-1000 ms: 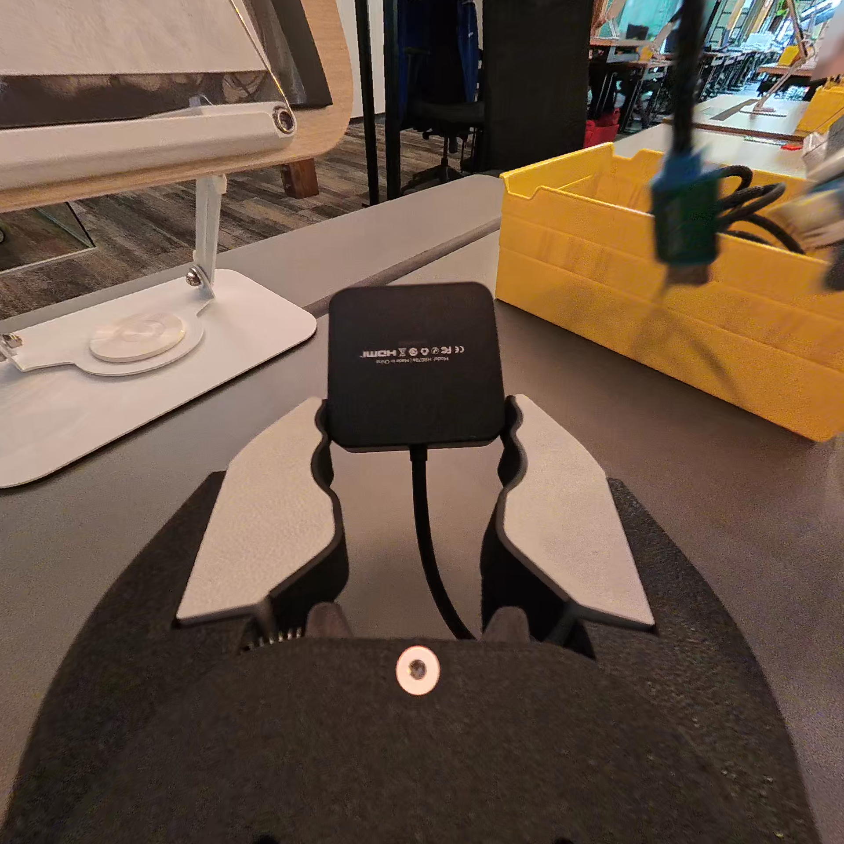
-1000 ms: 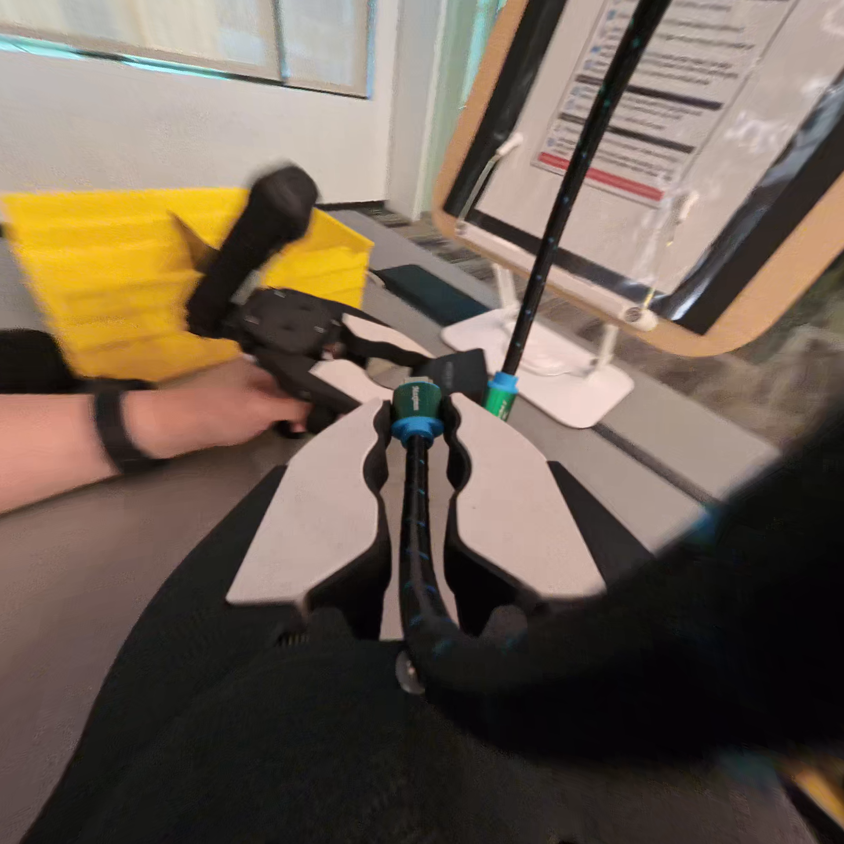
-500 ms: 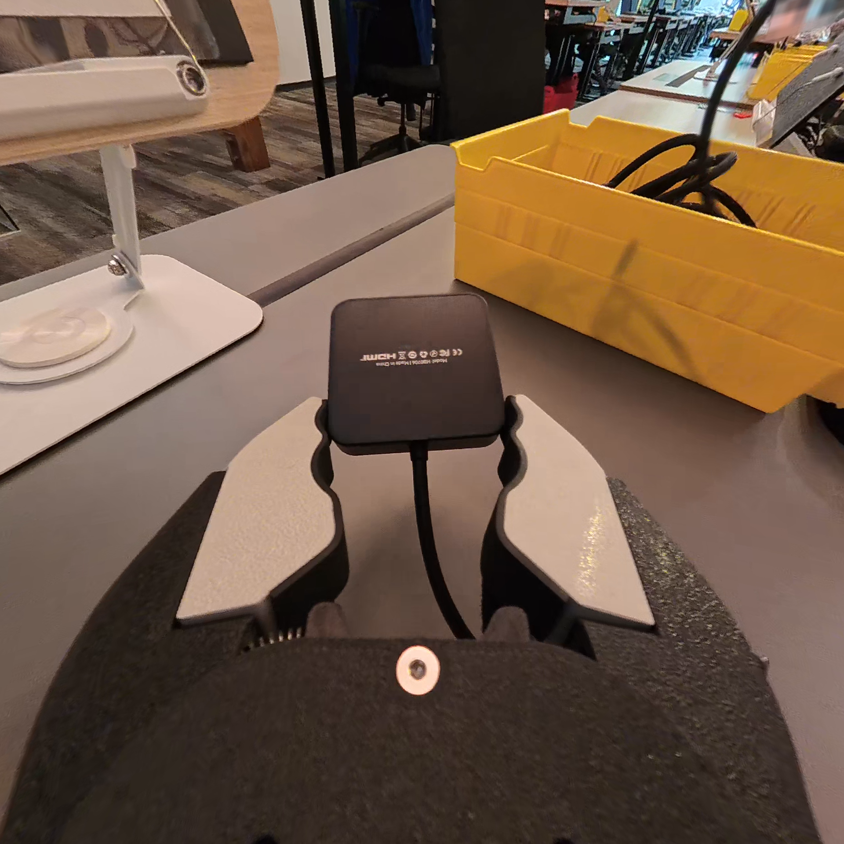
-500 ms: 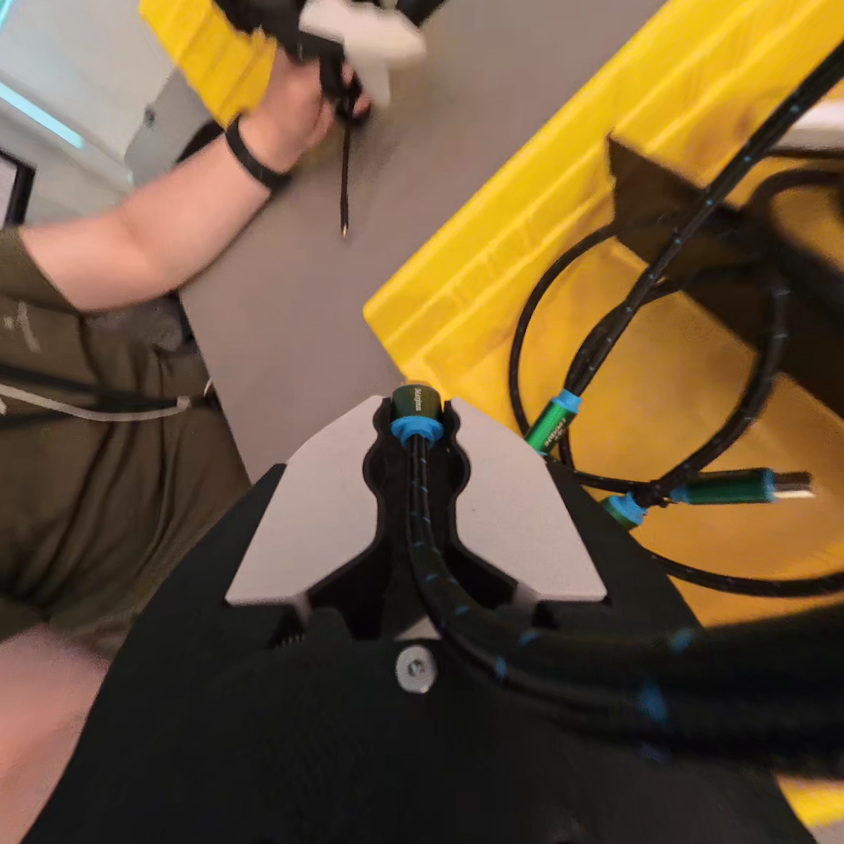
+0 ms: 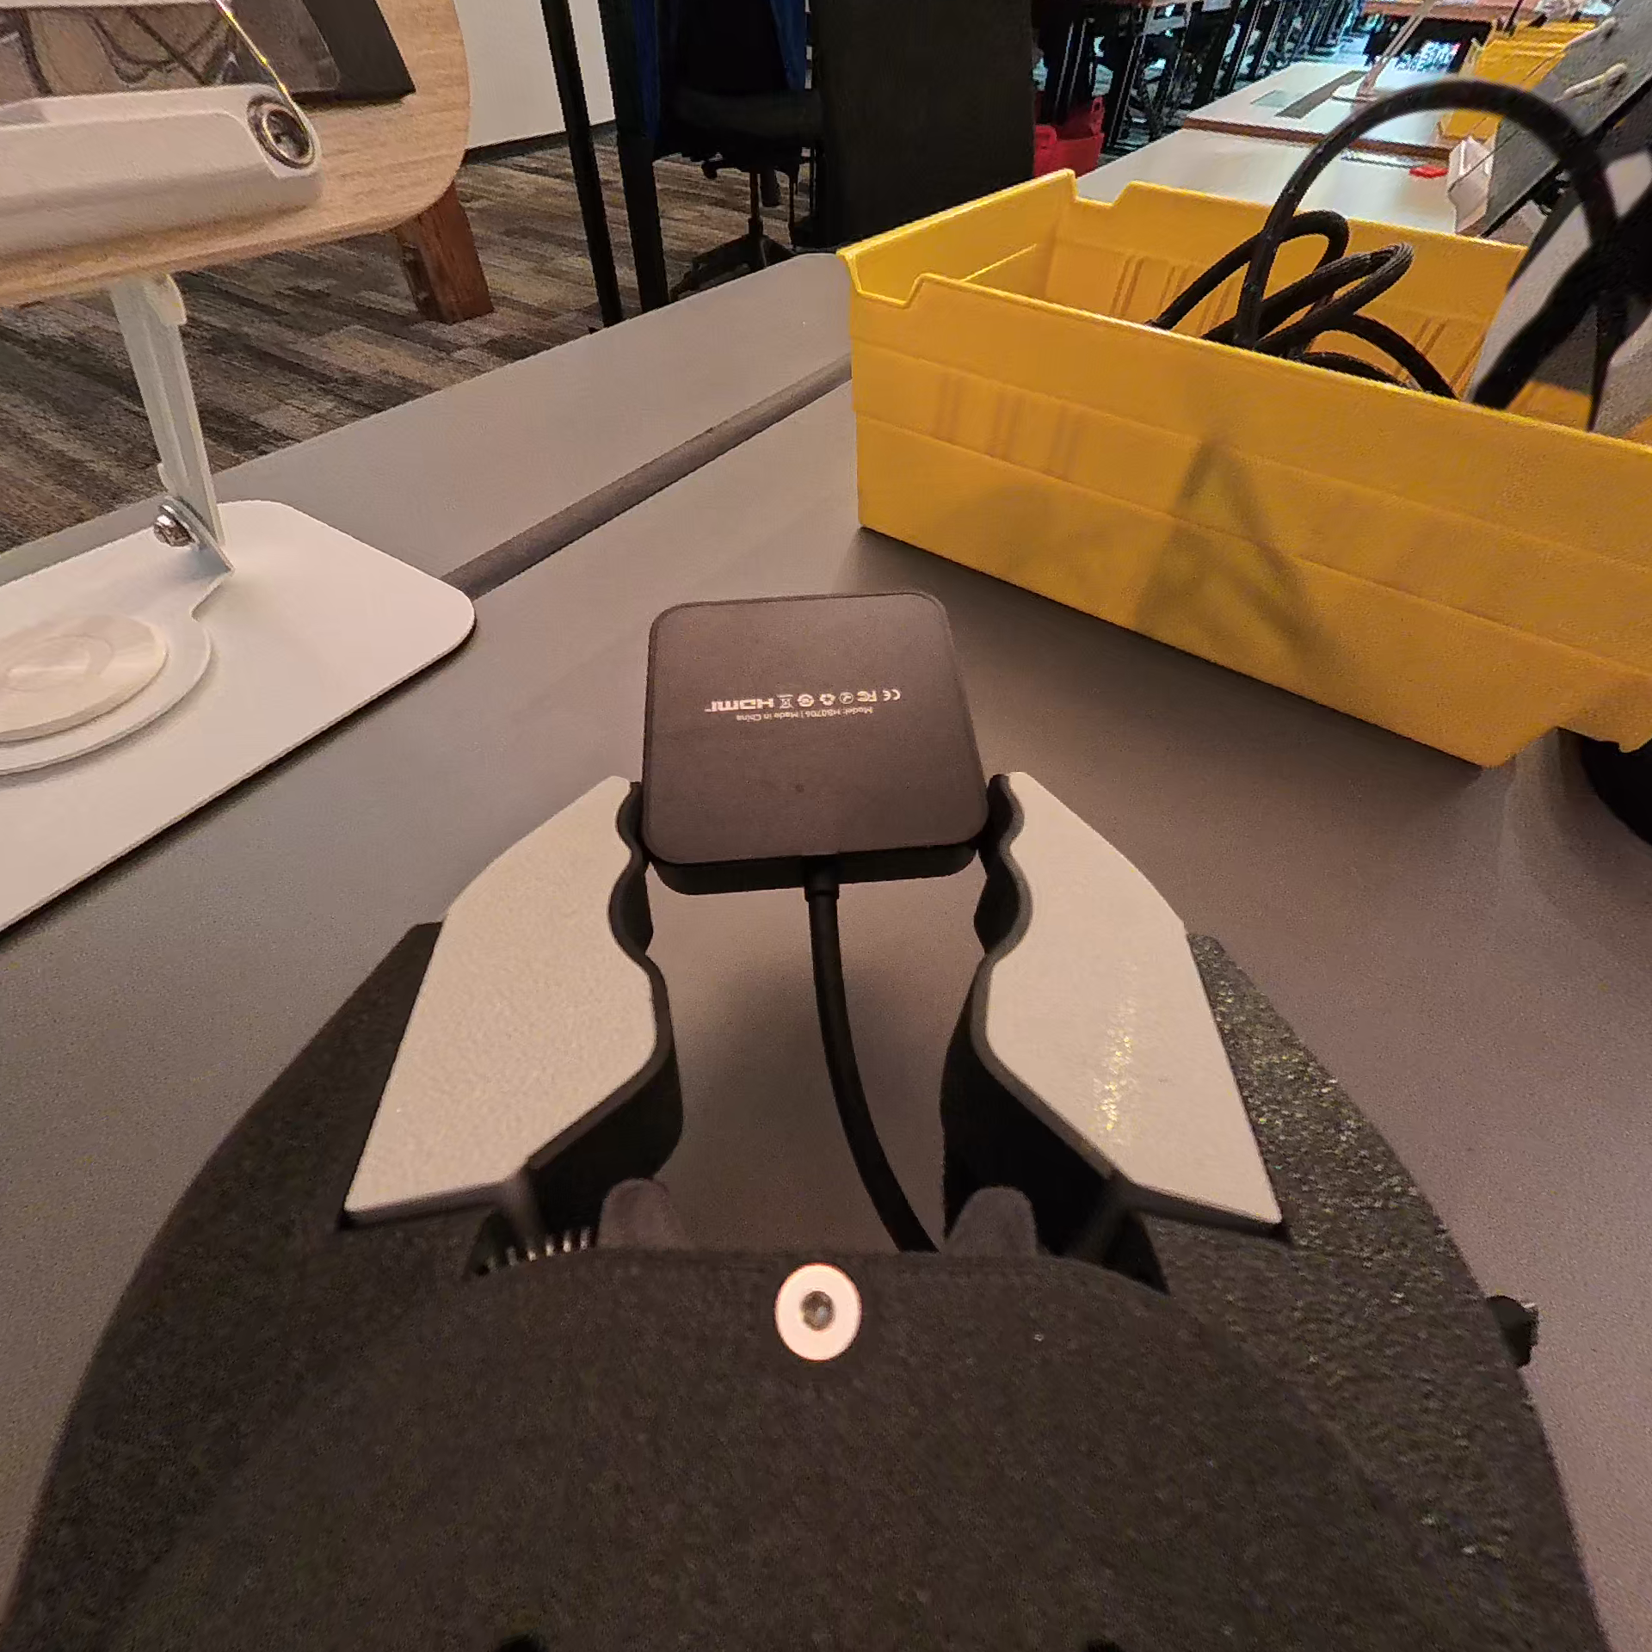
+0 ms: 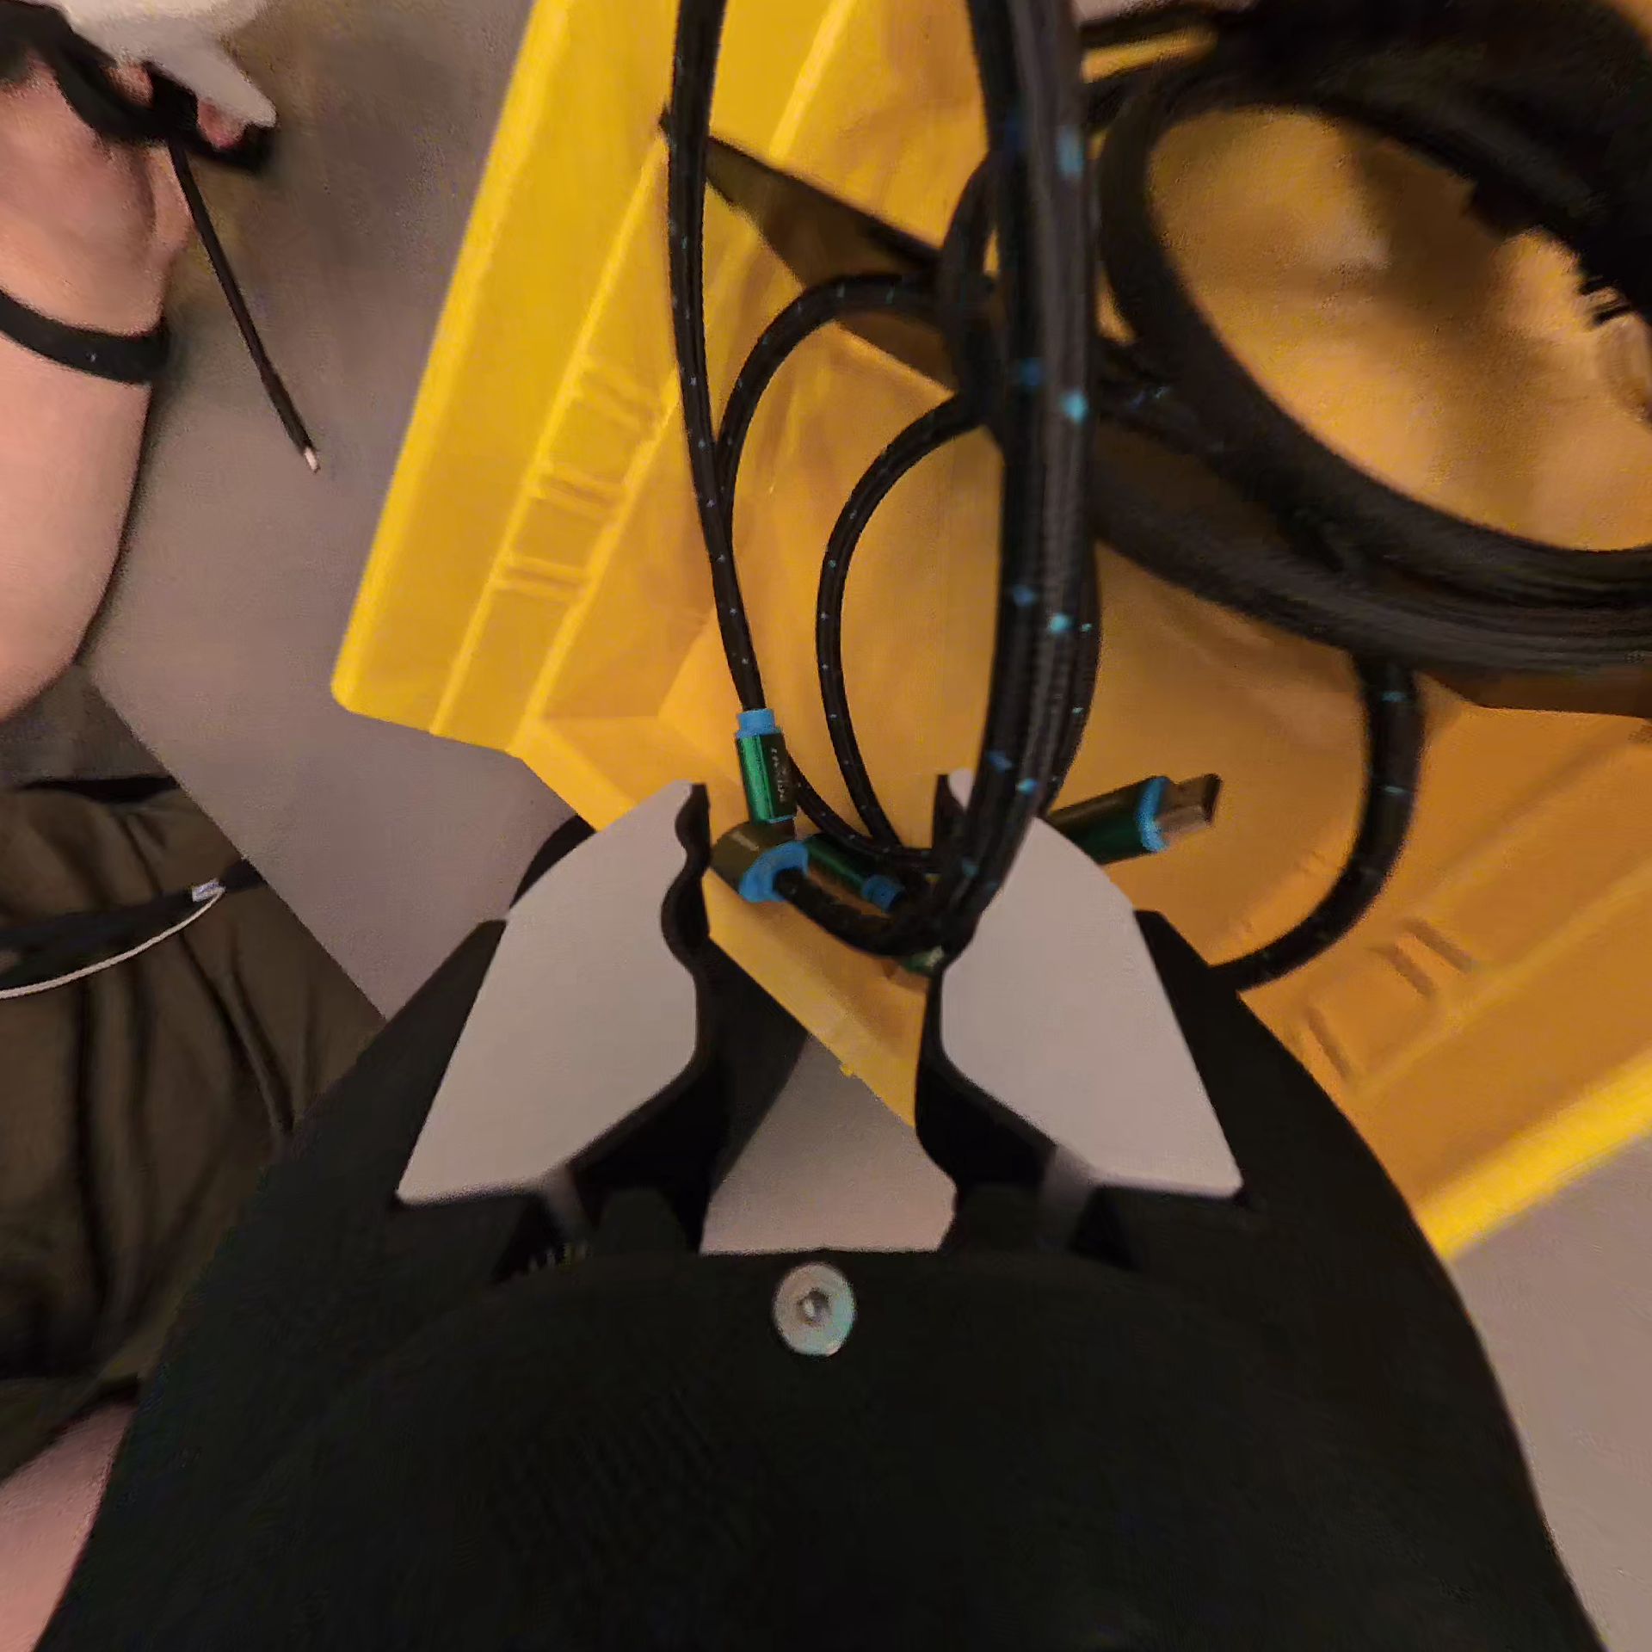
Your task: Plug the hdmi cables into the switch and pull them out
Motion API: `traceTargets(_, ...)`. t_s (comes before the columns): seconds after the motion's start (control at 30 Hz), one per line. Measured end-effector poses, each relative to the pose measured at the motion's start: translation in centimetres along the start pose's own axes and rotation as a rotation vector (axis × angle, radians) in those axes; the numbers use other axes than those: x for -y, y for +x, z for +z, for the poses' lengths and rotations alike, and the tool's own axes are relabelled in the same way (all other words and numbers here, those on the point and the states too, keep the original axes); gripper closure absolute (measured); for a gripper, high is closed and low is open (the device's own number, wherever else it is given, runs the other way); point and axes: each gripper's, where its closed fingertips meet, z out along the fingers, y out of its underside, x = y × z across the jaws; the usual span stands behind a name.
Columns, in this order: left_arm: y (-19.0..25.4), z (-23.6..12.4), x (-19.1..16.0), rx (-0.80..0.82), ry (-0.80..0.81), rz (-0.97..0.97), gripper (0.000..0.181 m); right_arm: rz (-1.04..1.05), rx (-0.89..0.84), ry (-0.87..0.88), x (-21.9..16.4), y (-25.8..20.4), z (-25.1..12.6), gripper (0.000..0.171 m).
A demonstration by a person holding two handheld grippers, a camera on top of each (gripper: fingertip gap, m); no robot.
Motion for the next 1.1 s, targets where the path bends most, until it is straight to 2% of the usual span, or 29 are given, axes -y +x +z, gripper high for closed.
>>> traceTargets(0.1,0.2,0.0,0.1,-0.002,0.009,0.012,0.110,-0.019,-0.194,0.059,1.0,1.0,-3.3,0.120)
traceTargets(0.17,0.4,-0.2,0.5,-0.002,0.031,0.036,0.110,-0.067,-0.351,0.185,2.9,1.2,-6.4,0.120)
traceTargets(0.23,0.8,-0.4,1.1,-0.007,0.049,0.072,0.110,-0.225,-0.475,0.379,5.9,-0.8,-9.3,0.120)
traceTargets(0.3,1.7,-0.6,1.7,-0.042,0.067,0.105,0.110,-0.486,-0.504,0.583,8.9,-5.7,-10.2,0.120)
traceTargets(0.33,2.5,-0.7,1.9,-0.087,0.063,0.113,0.110,-0.651,-0.499,0.645,9.8,-8.7,-9.4,0.122)
traceTargets(0.4,4.4,-1.0,2.1,-0.216,0.028,0.103,0.110,-0.995,-0.523,0.654,10.2,-13.6,-5.7,0.126)
traceTargets(0.47,6.1,-1.8,2.7,-0.338,0.012,0.070,0.110,-1.278,-0.593,0.561,9.7,-16.1,-0.5,0.128)
traceTargets(0.53,7.5,-2.7,3.3,-0.432,0.003,0.055,0.110,-1.418,-0.663,0.510,9.9,-17.0,3.7,0.127)
traceTargets(0.6,8.7,-3.4,3.5,-0.499,-0.026,0.066,0.110,-1.488,-0.718,0.560,10.9,-18.0,5.9,0.126)
traceTargets(0.63,9.4,-3.7,3.5,-0.535,-0.043,0.069,0.110,-1.525,-0.795,0.618,11.8,-18.4,6.0,0.126)
traceTargets(0.7,10.8,-4.4,3.7,-0.629,-0.054,0.041,0.110,-1.598,-0.831,0.645,12.4,-19.2,7.1,0.125)
traceTargets(0.77,11.7,-4.9,3.9,-0.694,-0.072,0.007,0.110,-1.632,-0.824,0.608,12.4,-19.4,8.0,0.154)
traceTargets(0.83,10.8,-5.1,4.8,-0.653,-0.045,0.001,0.107,-1.610,-0.804,0.579,12.6,-18.9,7.9,0.155)
traceTargets(0.9,8.8,-5.6,7.1,-0.542,0.052,-0.030,0.074,-1.530,-0.845,0.571,13.6,-17.3,6.0,0.155)
traceTargets(1.07,5.0,-9.8,12.4,-0.374,0.280,-0.077,0.078,-1.306,-0.996,0.515,16.8,-10.0,-3.1,0.155)
traceTargets(1.1,4.6,-10.7,13.1,-0.354,0.309,-0.081,0.077,-1.281,-0.983,0.482,16.9,-8.4,-4.5,0.155)
